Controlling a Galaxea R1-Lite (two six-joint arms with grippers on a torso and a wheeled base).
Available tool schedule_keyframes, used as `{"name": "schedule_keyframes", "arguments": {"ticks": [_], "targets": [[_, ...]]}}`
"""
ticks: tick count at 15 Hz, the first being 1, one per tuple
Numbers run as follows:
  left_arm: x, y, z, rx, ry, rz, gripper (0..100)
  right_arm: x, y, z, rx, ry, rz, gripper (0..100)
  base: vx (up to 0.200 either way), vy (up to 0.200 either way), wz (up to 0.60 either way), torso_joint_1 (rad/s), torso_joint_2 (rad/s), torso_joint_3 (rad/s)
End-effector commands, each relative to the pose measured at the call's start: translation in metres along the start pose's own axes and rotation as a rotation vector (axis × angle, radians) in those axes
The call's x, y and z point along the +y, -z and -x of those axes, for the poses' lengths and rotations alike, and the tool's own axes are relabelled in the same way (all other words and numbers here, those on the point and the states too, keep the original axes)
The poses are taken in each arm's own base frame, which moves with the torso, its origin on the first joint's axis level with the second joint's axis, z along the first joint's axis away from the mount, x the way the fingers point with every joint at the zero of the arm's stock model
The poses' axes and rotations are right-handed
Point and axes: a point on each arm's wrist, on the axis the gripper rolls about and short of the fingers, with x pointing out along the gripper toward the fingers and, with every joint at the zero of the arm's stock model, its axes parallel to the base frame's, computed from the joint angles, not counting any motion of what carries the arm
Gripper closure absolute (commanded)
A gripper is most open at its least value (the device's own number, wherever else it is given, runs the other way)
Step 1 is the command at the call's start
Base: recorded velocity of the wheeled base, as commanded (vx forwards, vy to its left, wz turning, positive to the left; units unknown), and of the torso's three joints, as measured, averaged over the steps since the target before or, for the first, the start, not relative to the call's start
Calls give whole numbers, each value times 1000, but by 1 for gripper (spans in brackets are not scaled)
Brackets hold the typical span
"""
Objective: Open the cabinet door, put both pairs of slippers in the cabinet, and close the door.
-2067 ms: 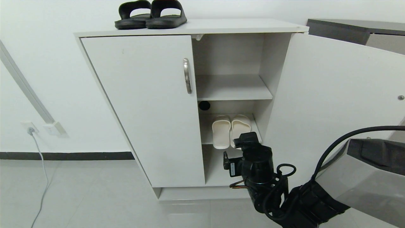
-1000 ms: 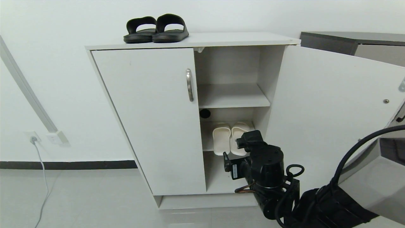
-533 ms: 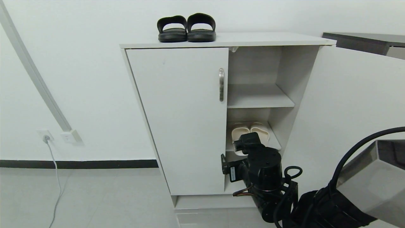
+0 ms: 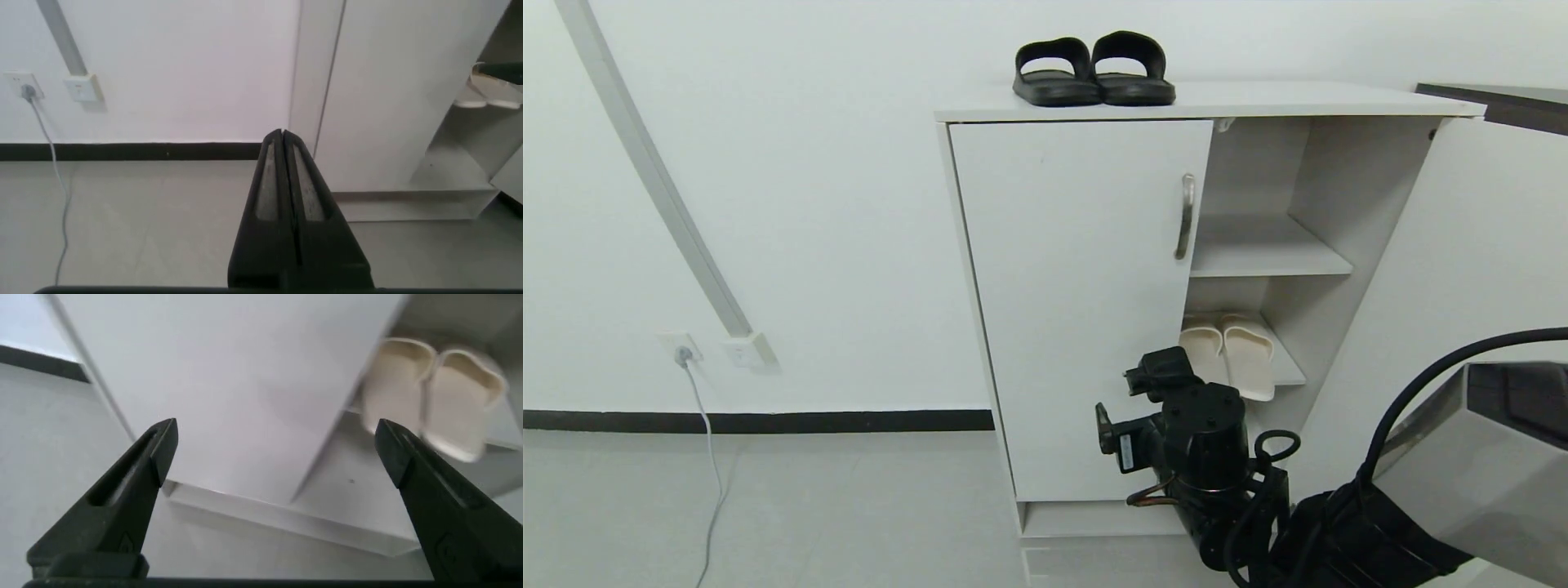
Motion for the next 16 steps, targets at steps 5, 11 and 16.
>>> {"name": "schedule_keyframes", "arguments": {"ticks": [5,11,16], "targets": [[0,0,0,1,-1,-1,100,2,-2,1,-21,-7,-6,0,0,0,0,0,0,0],[0,0,0,3,1,-4,100,3,-6,5,-34,-28,-7,0,0,0,0,0,0,0],[0,0,0,1,2,-4,100,2,-8,5,-38,-26,-11,0,0,0,0,11,-235,-286]]}}
